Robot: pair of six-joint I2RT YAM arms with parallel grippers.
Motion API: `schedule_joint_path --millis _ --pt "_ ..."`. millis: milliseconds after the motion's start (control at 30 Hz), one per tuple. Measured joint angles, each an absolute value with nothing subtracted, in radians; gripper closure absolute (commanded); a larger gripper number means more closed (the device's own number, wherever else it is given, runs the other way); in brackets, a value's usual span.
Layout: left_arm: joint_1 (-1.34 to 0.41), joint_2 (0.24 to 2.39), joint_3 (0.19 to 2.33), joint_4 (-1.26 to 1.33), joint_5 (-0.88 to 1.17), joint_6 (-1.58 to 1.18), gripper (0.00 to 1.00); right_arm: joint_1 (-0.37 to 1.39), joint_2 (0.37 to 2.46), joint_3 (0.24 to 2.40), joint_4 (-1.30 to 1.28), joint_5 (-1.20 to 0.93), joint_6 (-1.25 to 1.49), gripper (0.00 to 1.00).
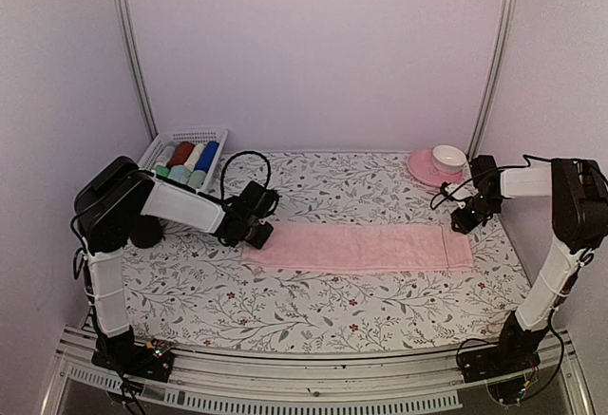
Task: Roll the towels
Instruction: Smooth out the towel at the center of the board.
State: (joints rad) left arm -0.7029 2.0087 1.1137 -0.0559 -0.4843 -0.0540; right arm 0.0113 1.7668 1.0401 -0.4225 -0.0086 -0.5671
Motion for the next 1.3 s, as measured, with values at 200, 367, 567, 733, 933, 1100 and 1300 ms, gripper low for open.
schedule_joint_path --millis 200,367,567,733,933,1100,1300 --pt "-0.703 2.009 1.114 -0.056 -0.484 -0.054 0.90 -0.001 1.770 1.039 -0.416 0.019 -0.563 0.65" --pt "-0.703 2.009 1.114 -0.056 -0.484 -0.054 0.90 -0.019 1.771 1.031 -0.405 0.039 -0.561 0.65" --pt "-0.702 2.009 1.114 -0.056 -0.483 -0.054 0.88 -0.024 1.789 1.027 -0.395 0.054 -0.562 0.55" --pt "-0.698 2.009 1.127 -0.074 -0.480 -0.056 0.75 -0.028 1.762 1.026 -0.396 0.054 -0.565 0.17" --pt "-0.687 1.998 1.146 -0.110 -0.478 -0.073 0.40 -0.028 1.583 1.023 -0.399 0.051 -0.560 0.01" --pt "-0.682 1.916 1.146 -0.149 -0.475 -0.094 0.03 -0.029 1.415 1.023 -0.393 0.050 -0.556 0.01" --pt "-0.692 1.752 1.111 -0.148 -0.472 -0.128 0.03 -0.040 1.330 1.001 -0.428 -0.036 -0.534 0.03"
